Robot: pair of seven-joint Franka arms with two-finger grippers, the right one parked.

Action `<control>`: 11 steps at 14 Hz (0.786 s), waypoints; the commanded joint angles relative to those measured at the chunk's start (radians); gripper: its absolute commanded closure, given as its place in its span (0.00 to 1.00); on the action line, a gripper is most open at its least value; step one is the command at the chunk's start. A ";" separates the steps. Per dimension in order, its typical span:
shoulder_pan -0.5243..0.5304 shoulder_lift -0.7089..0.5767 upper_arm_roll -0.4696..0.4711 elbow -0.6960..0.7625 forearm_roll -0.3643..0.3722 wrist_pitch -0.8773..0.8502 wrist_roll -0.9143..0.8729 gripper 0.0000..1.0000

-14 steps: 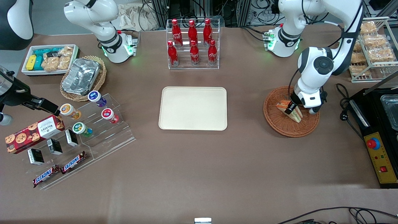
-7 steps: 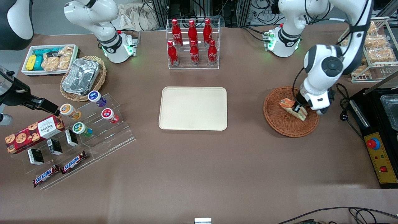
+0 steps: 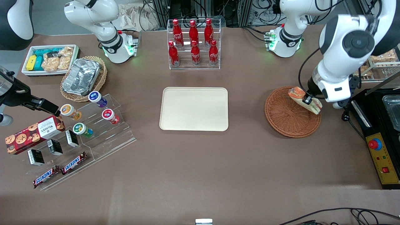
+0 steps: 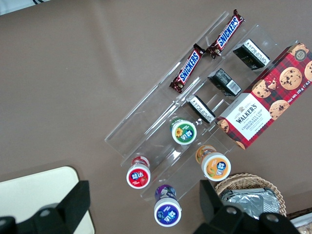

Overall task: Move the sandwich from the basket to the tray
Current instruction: 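Lift the sandwich and carry it with the left gripper to the tray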

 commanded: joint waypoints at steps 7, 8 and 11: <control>-0.004 0.036 -0.217 0.175 -0.122 -0.208 0.231 1.00; -0.004 0.044 -0.237 0.174 -0.165 -0.199 0.239 1.00; -0.053 0.094 -0.278 0.145 -0.185 -0.101 0.266 1.00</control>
